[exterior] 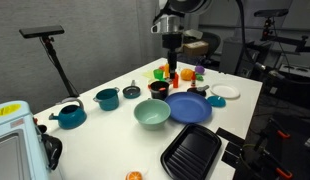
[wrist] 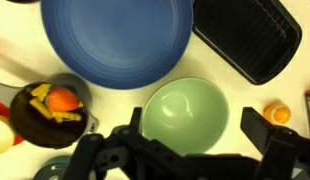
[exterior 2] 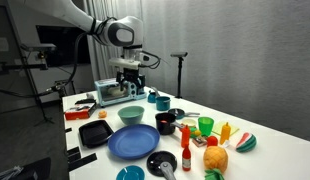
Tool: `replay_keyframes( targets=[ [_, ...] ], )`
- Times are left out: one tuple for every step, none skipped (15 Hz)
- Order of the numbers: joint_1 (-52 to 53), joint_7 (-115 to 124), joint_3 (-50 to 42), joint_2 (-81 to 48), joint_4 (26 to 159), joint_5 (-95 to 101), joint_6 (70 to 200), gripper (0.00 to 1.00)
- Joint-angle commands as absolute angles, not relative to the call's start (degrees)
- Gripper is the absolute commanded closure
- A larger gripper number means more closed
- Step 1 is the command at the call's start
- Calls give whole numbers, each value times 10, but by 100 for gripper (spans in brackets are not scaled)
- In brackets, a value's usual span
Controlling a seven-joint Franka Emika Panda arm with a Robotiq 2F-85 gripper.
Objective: Pick up the bowl and pour it's contents in the cup
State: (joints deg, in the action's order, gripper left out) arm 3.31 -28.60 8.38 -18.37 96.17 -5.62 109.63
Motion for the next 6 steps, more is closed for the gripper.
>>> replay_keyframes(
  targets=[
    [13, -218, 62, -176, 894, -74, 1056, 0],
    [7, -200, 53, -172, 881, -73, 1057, 0],
    [2, -182, 44, -169, 870, -71, 1061, 0],
    [-5, -165, 34, -166, 862, -66, 1065, 0],
    [5, -195, 45, -169, 884, -61, 1077, 0],
    [-1, -186, 38, -166, 875, -61, 1076, 0]
  ],
)
